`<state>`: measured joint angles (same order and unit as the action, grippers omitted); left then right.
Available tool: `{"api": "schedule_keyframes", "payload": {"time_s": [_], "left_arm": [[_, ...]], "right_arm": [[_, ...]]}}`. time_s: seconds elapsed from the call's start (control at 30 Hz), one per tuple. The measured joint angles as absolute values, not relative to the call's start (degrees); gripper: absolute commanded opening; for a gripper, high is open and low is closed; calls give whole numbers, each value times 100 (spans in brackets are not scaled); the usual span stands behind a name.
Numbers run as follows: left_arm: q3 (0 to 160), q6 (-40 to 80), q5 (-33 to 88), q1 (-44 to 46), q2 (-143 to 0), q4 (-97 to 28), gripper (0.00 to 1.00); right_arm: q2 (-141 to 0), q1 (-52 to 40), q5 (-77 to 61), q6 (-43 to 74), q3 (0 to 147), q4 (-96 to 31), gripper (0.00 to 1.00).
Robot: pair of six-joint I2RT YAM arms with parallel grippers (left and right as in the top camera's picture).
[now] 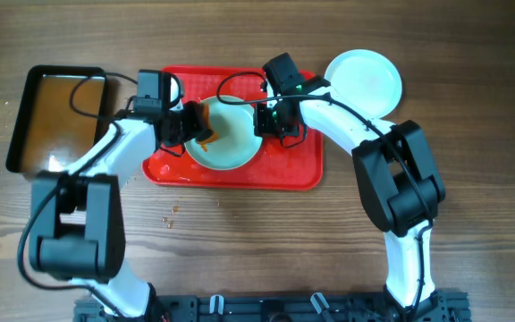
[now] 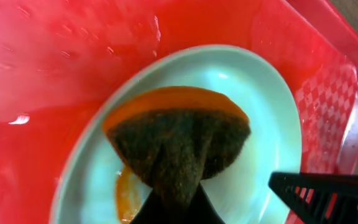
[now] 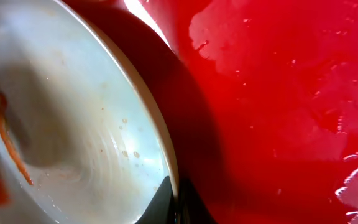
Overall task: Clean dirty plates on tray and stack at the side
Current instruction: 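Drag the plate toward the left sponge with the right gripper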
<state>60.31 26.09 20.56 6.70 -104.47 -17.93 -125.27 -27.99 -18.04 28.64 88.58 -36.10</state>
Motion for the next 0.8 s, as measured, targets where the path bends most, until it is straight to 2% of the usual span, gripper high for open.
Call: {"api": "schedule_keyframes", "payload": {"time_s": [0.2, 0.5, 0.67, 0.8], "left_arm": [[6029, 2716, 2443, 825, -10591, -1389, 4], [6029, 2733, 2316, 1160, -10925, -1208, 4], [6080, 2733, 1782, 1166, -10997, -1328, 4], [6147, 2637, 775, 1175, -10873, -1612, 4]], "right_arm": [[-12527, -2808, -1463, 3232, 8860, -3301, 4], [-12527, -3050, -1076, 3452, 8868, -3267, 5], [-12527, -3079, -786, 3774, 8892, -3253, 4], [-12527, -3096, -738, 3835, 8899, -3258, 5]]}}
